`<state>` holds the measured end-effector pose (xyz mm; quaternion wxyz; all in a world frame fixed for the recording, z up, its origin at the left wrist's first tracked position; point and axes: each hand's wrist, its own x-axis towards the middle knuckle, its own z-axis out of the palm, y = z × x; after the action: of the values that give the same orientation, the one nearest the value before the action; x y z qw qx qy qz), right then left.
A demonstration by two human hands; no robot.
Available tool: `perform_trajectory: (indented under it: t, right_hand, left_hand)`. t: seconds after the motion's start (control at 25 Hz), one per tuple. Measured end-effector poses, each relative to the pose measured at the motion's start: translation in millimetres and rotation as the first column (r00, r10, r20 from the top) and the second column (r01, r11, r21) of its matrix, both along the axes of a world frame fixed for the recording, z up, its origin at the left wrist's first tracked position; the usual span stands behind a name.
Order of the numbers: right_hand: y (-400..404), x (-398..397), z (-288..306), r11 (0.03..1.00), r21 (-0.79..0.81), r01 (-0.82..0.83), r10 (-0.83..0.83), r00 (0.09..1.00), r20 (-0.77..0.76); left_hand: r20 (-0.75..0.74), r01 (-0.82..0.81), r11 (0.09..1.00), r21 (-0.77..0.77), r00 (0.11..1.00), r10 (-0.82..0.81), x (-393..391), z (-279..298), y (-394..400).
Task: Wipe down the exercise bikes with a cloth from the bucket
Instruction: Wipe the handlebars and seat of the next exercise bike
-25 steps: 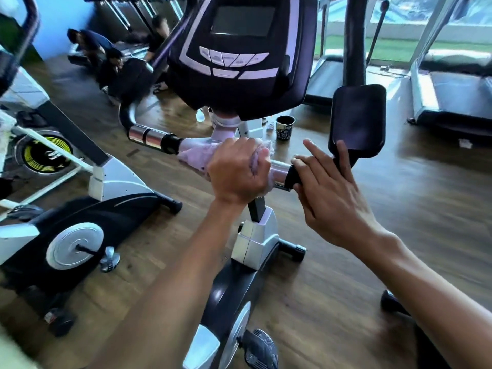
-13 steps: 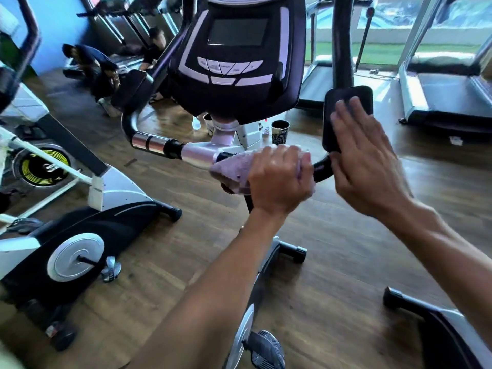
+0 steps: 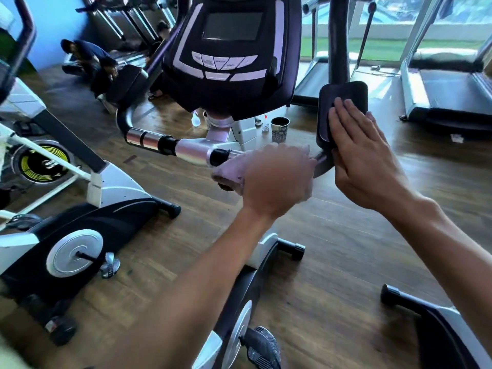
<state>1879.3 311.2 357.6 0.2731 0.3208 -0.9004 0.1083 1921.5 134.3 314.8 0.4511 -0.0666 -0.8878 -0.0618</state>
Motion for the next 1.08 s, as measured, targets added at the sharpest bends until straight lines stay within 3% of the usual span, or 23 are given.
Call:
perform_trajectory:
  t: [0.08, 0.24, 0.36, 0.52, 0.72, 0.88, 1.08]
  right_hand:
    - [6, -2, 3, 0.999, 0.013, -0.030, 0.029, 0.999, 0.035]
    - [5, 2, 4, 0.999, -0.011, -0.039, 0.039, 0.997, 0.070]
    - [6, 2, 5, 0.998, -0.001, -0.068, 0.068, 0.993, 0.102]
    - [1, 4, 9, 0.998, -0.025, -0.057, 0.060, 0.989, 0.139]
    - [2, 6, 7, 0.997, -0.021, -0.076, 0.078, 0.988, 0.136]
    - [2, 4, 12, 0.997, 0.013, -0.083, 0.079, 0.979, 0.188]
    - [12, 1, 19, 0.993, -0.004, -0.120, 0.118, 0.966, 0.231]
  left_hand:
    - [0.073, 0.060, 0.996, -0.072, 0.996, -0.055, -5, 10, -19]
    - [0.185, -0.155, 0.988, 0.025, 0.972, 0.147, 3, 17, 21]
    - [0.153, -0.083, 0.996, -0.027, 0.985, 0.086, 7, 14, 25]
    - [0.340, 0.006, 0.995, -0.103, 0.940, 0.030, -6, 33, 9]
    - [0.105, -0.089, 0.995, -0.053, 0.990, 0.094, 3, 7, 25]
    - [0.210, -0.213, 0.976, -0.036, 0.954, 0.216, 9, 7, 50]
    - [0.164, 0.056, 0.990, -0.127, 0.986, -0.034, 5, 14, -2]
